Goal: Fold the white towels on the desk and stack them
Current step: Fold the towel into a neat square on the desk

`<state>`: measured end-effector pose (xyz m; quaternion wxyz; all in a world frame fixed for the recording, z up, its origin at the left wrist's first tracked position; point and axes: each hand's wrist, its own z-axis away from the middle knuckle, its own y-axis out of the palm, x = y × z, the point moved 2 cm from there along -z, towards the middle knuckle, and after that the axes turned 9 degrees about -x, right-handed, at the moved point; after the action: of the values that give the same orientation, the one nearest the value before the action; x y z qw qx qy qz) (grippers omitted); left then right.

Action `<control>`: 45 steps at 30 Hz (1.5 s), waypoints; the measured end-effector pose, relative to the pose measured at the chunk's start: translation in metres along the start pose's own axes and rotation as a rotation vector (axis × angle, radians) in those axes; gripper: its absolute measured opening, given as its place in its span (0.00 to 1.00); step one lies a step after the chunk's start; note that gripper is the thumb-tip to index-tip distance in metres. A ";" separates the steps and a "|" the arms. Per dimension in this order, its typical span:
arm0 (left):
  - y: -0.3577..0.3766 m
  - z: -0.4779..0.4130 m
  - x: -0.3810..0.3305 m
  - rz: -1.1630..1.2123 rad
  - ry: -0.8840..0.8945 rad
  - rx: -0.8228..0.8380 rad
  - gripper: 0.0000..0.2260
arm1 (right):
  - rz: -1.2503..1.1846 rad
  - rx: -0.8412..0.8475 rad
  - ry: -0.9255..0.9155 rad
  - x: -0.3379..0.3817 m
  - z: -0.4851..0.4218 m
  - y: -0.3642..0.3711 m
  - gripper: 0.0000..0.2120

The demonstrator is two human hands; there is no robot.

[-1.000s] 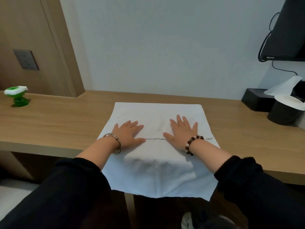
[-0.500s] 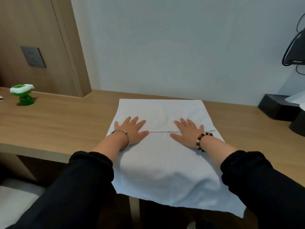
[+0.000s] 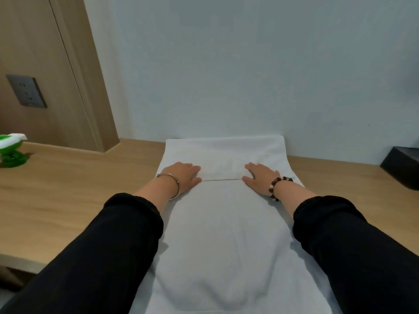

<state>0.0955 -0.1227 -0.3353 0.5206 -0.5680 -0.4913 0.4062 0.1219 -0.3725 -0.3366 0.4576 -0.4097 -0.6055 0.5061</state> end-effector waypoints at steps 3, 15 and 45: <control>-0.010 0.001 0.003 -0.191 0.102 -0.030 0.17 | 0.105 -0.013 -0.088 0.005 0.003 -0.011 0.21; -0.020 -0.007 -0.002 -0.239 0.081 -0.105 0.33 | 0.169 -0.143 -0.046 0.001 -0.004 -0.024 0.11; -0.058 0.241 -0.070 0.036 0.009 -0.421 0.12 | -0.133 -0.474 0.085 0.001 0.251 -0.038 0.15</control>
<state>-0.1597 -0.1469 -0.3117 0.3853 -0.6748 -0.5526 0.3013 -0.1230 -0.4368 -0.3167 0.4058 -0.4858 -0.7132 0.3012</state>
